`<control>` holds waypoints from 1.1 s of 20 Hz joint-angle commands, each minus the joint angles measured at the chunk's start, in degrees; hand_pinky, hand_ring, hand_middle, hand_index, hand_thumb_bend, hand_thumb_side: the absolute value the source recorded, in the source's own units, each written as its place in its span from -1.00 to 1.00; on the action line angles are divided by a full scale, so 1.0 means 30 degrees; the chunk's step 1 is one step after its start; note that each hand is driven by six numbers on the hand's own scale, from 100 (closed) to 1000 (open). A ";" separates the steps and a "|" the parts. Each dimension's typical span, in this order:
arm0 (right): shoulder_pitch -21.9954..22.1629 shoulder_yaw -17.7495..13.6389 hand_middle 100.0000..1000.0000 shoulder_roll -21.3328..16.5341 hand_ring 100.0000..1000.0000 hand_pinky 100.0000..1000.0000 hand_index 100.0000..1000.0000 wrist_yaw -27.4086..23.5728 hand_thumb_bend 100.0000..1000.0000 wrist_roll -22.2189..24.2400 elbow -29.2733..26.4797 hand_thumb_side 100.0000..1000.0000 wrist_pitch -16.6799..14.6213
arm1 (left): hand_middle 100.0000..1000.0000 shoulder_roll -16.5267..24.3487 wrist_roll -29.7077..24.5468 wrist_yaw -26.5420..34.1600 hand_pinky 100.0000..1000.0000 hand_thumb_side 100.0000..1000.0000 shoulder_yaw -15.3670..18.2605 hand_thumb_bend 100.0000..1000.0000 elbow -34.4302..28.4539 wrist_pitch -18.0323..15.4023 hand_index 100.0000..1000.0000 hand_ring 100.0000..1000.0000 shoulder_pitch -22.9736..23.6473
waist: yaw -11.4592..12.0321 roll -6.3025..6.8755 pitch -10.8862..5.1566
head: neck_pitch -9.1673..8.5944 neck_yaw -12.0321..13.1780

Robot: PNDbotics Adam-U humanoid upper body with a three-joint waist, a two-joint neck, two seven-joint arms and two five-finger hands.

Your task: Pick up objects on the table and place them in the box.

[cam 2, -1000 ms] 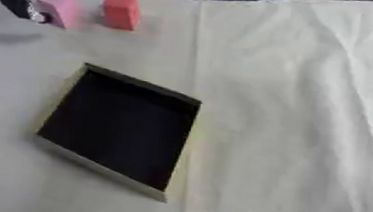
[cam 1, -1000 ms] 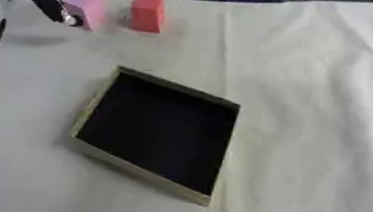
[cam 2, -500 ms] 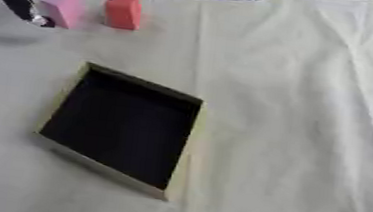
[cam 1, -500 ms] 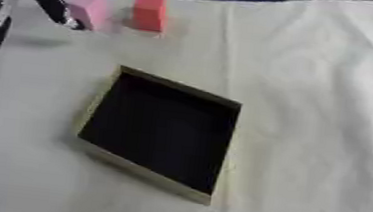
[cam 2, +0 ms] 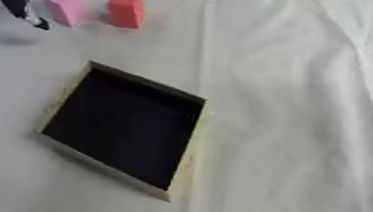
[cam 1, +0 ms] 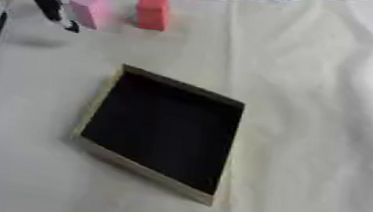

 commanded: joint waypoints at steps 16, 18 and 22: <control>-0.0184 -0.0389 0.40 -0.0569 0.60 0.62 0.46 -0.1064 -1.00 -0.0359 -0.0124 0.15 -0.0135 | 0.74 0.1330 0.0103 -0.0793 0.80 -1.00 0.0511 0.17 -0.0699 0.0003 0.94 0.83 -0.0689 | 0.1191 -0.0515 0.0240 | -0.0368 0.0352; -0.0237 -0.0382 0.40 -0.0563 0.60 0.62 0.46 -0.1145 -1.00 -0.0389 -0.0124 0.16 -0.0164 | 0.75 0.1362 0.0124 -0.0950 0.80 -1.00 0.0525 0.14 -0.0611 0.0020 0.94 0.83 -0.0701 | 0.1164 -0.0479 0.0312 | -0.0375 0.0427; -0.0306 -0.0406 0.40 -0.0572 0.60 0.62 0.45 -0.1273 -1.00 -0.0446 -0.0120 0.16 -0.0187 | 0.77 0.1483 0.0108 -0.1246 0.80 -1.00 0.0648 0.12 -0.0409 0.0191 0.94 0.83 -0.0757 | 0.1077 -0.0418 0.0481 | -0.0439 0.0681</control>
